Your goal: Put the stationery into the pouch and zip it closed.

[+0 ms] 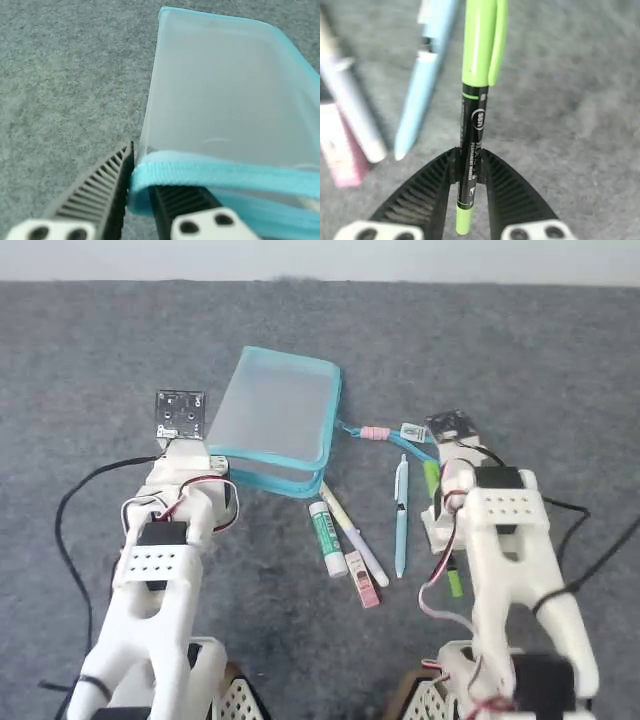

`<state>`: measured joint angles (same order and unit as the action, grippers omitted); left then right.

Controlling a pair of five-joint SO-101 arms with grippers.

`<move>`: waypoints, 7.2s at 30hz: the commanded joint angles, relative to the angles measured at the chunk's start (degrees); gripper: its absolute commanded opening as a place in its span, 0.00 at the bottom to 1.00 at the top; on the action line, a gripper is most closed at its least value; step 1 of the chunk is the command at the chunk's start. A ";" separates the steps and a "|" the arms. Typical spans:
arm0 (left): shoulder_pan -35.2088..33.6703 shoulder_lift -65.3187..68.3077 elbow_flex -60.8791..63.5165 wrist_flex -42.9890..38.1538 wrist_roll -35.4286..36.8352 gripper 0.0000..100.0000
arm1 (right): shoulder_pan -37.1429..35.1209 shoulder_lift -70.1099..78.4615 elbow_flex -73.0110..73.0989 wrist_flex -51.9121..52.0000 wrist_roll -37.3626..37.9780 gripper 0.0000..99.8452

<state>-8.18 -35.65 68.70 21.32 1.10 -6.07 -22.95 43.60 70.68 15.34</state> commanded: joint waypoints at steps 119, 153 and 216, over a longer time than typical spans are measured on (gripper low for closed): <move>5.71 -0.53 0.48 -5.19 -3.25 0.01 | -20.35 19.56 -43.78 22.20 -8.79 0.21; 5.63 -0.44 0.57 -5.19 -3.52 0.01 | -16.48 14.81 3.25 -11.30 -8.62 0.21; 5.71 -0.09 0.31 -5.36 -3.60 0.01 | -20.97 -14.90 -33.23 29.85 3.25 0.01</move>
<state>-2.11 -35.56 71.87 17.01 -2.86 -24.97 -35.34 15.38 98.81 17.98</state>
